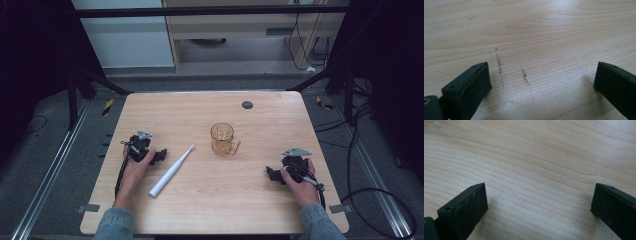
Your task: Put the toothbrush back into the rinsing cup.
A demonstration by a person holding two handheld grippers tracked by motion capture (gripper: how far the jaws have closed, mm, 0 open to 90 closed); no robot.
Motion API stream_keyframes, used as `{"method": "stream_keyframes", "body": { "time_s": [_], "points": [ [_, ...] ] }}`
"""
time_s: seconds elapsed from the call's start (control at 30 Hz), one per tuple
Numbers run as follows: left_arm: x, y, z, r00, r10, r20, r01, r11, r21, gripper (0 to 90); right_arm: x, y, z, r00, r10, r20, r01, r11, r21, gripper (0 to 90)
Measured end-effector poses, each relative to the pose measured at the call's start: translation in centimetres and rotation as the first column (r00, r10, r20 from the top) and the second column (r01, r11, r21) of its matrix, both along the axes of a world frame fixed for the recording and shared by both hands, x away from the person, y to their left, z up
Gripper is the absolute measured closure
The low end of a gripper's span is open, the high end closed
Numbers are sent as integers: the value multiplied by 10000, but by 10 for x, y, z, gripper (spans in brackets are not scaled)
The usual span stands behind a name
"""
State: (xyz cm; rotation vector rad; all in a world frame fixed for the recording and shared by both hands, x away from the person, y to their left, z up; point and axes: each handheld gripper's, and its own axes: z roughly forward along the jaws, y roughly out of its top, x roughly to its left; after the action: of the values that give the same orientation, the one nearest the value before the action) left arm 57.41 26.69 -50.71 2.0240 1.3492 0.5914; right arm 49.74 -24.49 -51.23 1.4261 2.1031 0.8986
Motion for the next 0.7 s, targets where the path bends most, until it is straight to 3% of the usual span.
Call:
{"method": "stream_keyframes", "body": {
  "time_s": [0.13, 0.27, 0.43, 0.7],
  "points": [
    [-2, 0, 4, 10000, 9, 16, -9, 10000, 97, 35, 0, -1, 0, 10000, 79, -1, -79, 10000, -17, 6],
    [-12, 1, 21, 9976, 159, 671, -147, 9997, -191, 60, 0, -1, 0, 9999, 142, 22, -142, 9999, -58, 6],
    [-26, 1, 39, 9964, -41, 848, 60, 9997, -225, 59, 0, -1, 0, 9999, 147, 12, -147, 9999, -52, 6],
    [-35, -10, 57, 9930, -522, 1063, 506, 9986, 175, 62, 0, -1, 0, 9999, 138, 13, -138, 9999, -56, 6]
  ]
}}
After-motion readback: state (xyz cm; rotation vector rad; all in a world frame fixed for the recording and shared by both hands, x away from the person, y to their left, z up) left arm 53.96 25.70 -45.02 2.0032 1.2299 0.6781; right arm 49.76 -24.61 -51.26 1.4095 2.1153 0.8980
